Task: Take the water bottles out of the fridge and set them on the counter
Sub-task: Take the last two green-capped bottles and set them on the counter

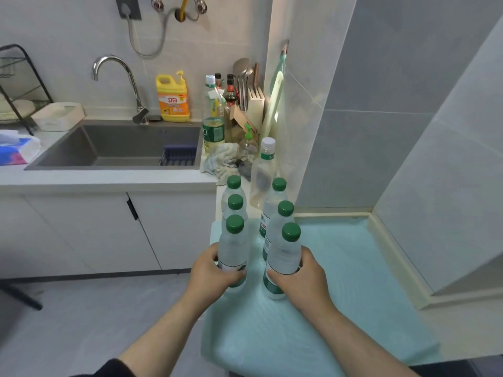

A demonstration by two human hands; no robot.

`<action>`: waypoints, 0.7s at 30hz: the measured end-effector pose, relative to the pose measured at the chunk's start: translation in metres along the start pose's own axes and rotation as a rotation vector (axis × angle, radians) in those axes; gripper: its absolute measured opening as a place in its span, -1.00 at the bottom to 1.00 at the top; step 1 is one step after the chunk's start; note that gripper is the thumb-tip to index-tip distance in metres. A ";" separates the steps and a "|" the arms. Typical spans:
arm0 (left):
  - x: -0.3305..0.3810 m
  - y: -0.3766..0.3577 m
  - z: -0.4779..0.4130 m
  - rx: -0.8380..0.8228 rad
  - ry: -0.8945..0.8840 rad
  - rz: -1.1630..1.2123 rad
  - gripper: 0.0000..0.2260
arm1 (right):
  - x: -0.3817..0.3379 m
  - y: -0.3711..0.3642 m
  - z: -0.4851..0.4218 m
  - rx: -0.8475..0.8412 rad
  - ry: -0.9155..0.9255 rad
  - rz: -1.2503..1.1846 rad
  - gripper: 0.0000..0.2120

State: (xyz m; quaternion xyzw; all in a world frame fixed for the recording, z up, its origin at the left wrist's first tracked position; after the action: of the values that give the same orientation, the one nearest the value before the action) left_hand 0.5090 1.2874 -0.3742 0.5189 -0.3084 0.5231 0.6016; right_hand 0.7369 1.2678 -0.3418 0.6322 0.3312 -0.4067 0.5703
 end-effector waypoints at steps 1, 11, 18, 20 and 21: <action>-0.003 -0.001 0.000 -0.001 0.004 -0.001 -0.58 | 0.003 -0.002 0.000 -0.008 -0.003 -0.001 -0.63; -0.017 -0.012 -0.002 -0.036 0.002 -0.011 -0.52 | 0.017 -0.009 0.000 -0.047 0.014 -0.036 -0.58; -0.003 0.000 0.006 -0.039 -0.029 -0.099 -0.27 | 0.000 -0.001 0.002 -0.064 0.084 -0.057 -0.48; 0.014 0.018 0.009 -0.006 -0.035 -0.105 -0.14 | -0.019 0.010 0.000 -0.050 0.134 -0.051 -0.42; 0.026 0.028 0.010 0.010 -0.048 -0.103 -0.15 | -0.029 0.016 -0.003 -0.034 0.162 -0.042 -0.39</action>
State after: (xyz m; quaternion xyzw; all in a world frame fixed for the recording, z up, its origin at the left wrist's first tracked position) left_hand 0.4912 1.2839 -0.3393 0.5494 -0.2932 0.4804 0.6176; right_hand 0.7379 1.2696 -0.3086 0.6461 0.3964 -0.3605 0.5436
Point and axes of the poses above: each hand's wrist, its own z-axis away from the middle knuckle, its own y-axis out of the back of the hand, x = y × z, the point moved 9 cm from there along -z, towards the middle knuckle, and after that the axes turned 9 degrees about y, right-handed, at the moved point
